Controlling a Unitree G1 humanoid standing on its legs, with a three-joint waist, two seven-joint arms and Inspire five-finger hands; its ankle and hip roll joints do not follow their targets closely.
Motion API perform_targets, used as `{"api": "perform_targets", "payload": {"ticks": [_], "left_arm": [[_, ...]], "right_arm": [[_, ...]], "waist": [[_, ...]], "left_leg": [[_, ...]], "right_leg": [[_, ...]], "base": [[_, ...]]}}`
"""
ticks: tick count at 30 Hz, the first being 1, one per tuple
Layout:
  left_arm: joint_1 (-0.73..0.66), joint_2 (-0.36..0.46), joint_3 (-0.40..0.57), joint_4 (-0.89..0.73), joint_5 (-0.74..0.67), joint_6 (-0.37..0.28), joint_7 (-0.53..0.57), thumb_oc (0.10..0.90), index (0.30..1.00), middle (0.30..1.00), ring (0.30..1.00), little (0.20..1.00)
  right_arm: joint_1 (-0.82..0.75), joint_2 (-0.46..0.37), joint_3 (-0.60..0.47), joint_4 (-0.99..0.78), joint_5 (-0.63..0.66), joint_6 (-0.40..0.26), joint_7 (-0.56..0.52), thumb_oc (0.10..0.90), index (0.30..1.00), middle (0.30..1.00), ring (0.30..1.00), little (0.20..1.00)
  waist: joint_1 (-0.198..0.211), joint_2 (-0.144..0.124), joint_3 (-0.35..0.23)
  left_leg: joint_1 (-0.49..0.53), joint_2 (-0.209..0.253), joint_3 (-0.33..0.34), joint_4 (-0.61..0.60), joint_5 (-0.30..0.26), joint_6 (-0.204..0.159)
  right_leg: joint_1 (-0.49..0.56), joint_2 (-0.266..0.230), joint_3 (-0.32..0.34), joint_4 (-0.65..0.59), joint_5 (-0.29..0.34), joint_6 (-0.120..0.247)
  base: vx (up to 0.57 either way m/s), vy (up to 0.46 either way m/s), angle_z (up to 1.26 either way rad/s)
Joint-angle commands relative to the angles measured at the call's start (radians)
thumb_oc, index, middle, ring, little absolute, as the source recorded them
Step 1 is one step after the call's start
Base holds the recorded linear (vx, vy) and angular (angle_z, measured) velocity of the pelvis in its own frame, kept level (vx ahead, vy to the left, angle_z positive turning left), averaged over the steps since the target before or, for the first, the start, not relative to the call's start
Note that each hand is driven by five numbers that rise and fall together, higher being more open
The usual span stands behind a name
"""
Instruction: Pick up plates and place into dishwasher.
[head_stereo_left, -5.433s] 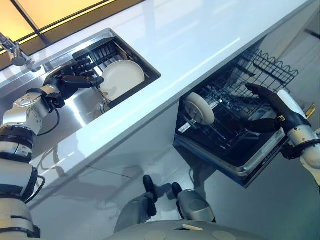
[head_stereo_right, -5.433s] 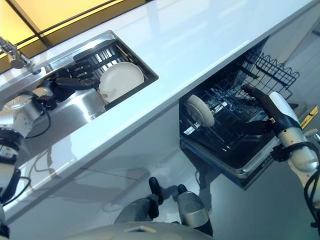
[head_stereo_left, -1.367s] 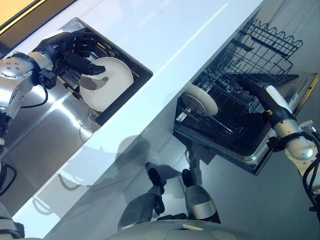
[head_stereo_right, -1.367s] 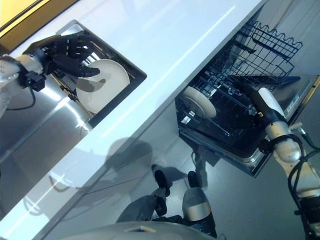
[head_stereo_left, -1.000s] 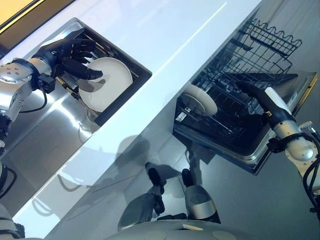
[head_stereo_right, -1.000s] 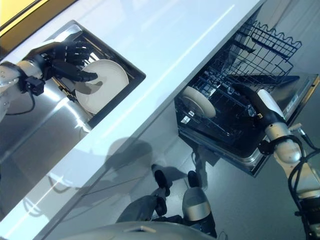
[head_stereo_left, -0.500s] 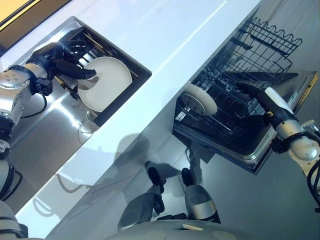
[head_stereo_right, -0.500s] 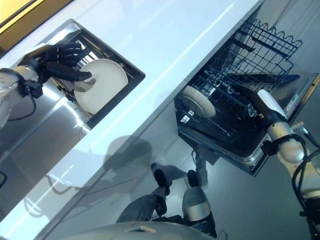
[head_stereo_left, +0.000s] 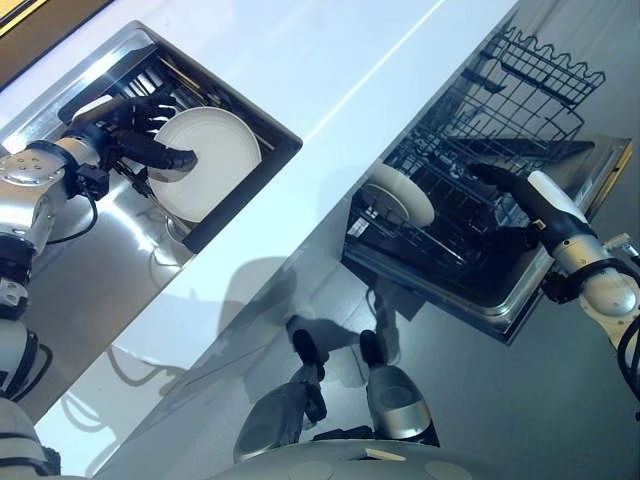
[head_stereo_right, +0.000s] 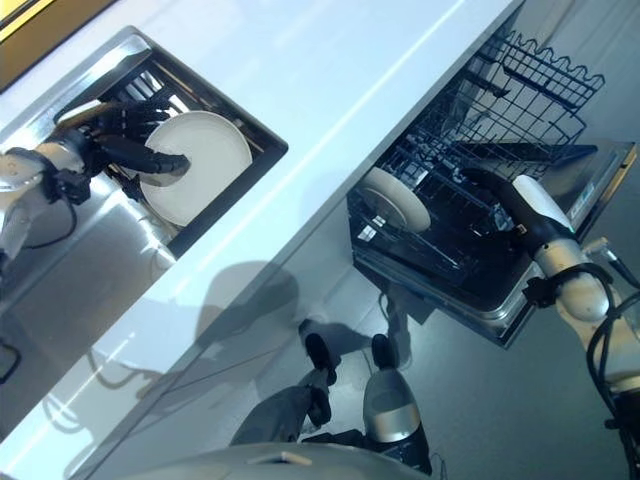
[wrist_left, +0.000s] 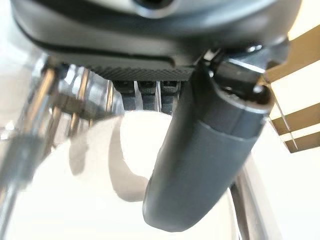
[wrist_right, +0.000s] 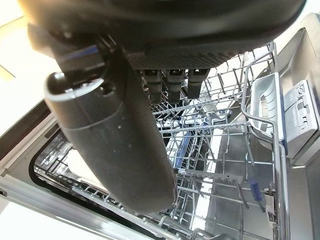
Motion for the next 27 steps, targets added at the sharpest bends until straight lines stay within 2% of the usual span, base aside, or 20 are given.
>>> {"api": "perform_targets", "payload": {"ticks": [1, 8, 15, 17, 27], "left_arm": [[-0.052, 0.008, 0.034, 0.023, -0.026, -0.039, -0.040, 0.800, 0.900, 0.900, 0.900, 0.900], [-0.090, -0.004, -0.021, -0.025, -0.095, 0.019, -0.106, 0.800, 0.900, 0.900, 0.900, 0.900], [-0.085, -0.023, -0.040, -0.039, -0.078, 0.039, -0.132, 0.800, 0.900, 0.900, 0.900, 0.900], [-0.075, -0.026, -0.035, -0.044, -0.087, 0.043, -0.152, 0.100, 0.300, 0.300, 0.300, 0.200], [-0.016, -0.044, 0.000, -0.066, -0.130, 0.071, -0.195, 0.100, 0.300, 0.300, 0.300, 0.200]], "right_arm": [[-0.095, -0.055, -0.027, -0.067, 0.002, -0.067, -0.063, 0.800, 0.900, 0.900, 0.900, 0.900], [-0.103, -0.042, -0.017, -0.053, 0.006, -0.081, -0.080, 0.800, 0.900, 0.900, 0.900, 0.900], [-0.097, -0.036, -0.019, -0.057, 0.017, -0.080, -0.081, 0.800, 0.900, 0.900, 0.900, 0.900], [-0.100, -0.033, -0.022, -0.051, 0.013, -0.087, -0.080, 0.800, 0.900, 0.900, 0.900, 0.900], [-0.113, -0.032, -0.021, -0.054, -0.005, -0.090, -0.088, 0.800, 0.900, 0.900, 0.900, 0.900]], "waist": [[0.012, -0.011, -0.068], [0.012, -0.002, -0.085], [0.011, 0.004, -0.105], [0.013, 0.008, -0.111], [0.025, 0.005, -0.127]], "left_leg": [[0.080, -0.008, 0.037, 0.028, -0.139, -0.033], [0.102, -0.008, 0.039, 0.030, -0.143, -0.037], [0.117, -0.010, 0.031, 0.030, -0.148, -0.036], [0.124, -0.011, 0.027, 0.032, -0.150, -0.036], [0.137, -0.010, 0.018, 0.031, -0.153, -0.038]], "right_leg": [[-0.129, 0.038, -0.017, 0.128, -0.003, 0.068], [-0.100, 0.042, -0.027, 0.123, -0.009, 0.066], [-0.081, 0.048, -0.026, 0.119, -0.016, 0.061], [-0.071, 0.050, -0.027, 0.116, -0.019, 0.058], [-0.051, 0.057, -0.030, 0.108, -0.023, 0.056]], "base": [[0.00, 0.000, 0.00], [0.00, -0.004, 0.00], [0.00, 0.000, 0.00], [0.00, -0.015, 0.03], [0.00, -0.008, 0.01]]}}
